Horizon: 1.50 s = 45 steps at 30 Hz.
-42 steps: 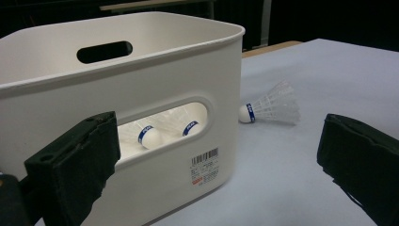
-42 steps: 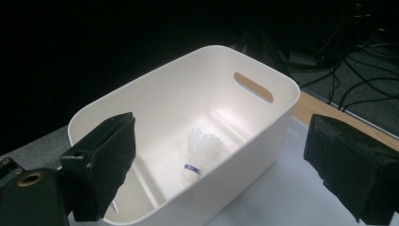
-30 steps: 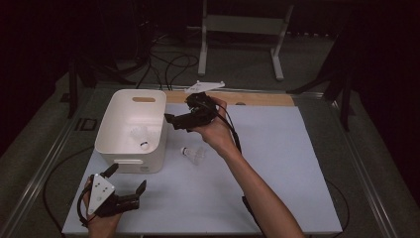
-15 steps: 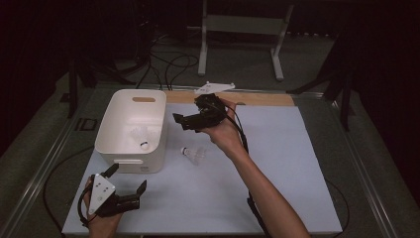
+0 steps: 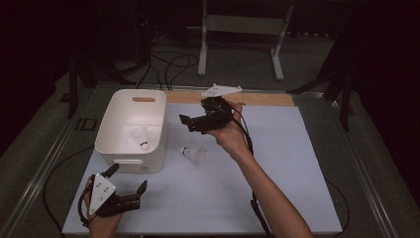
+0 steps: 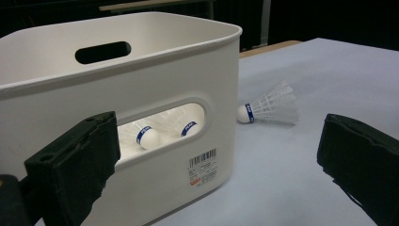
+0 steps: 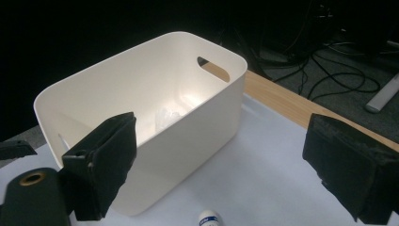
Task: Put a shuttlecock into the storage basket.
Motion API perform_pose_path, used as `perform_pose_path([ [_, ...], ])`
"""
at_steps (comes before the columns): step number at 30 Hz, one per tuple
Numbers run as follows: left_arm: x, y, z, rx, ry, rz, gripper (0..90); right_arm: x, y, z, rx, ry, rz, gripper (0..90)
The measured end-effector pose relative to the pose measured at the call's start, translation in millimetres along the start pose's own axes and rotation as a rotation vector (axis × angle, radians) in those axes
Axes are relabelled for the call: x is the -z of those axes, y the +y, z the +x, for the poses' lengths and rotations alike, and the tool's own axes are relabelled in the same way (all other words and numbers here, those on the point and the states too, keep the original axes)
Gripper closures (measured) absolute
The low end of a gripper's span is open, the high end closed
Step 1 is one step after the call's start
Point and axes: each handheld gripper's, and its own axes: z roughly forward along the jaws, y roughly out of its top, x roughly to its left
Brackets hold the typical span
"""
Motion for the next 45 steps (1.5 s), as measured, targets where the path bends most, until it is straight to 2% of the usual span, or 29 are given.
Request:
perform_pose_path([
  [33,-0.1,0.1,-0.1,0.004,0.000,-0.002,0.4,11.1,-19.9,-17.3,-0.019,-0.036,0.003,10.3],
  [45,0.5,0.2,0.1,0.003,0.002,-0.001,0.3,15.9,-35.7,-27.9,-0.034,-0.059,0.015,10.3],
])
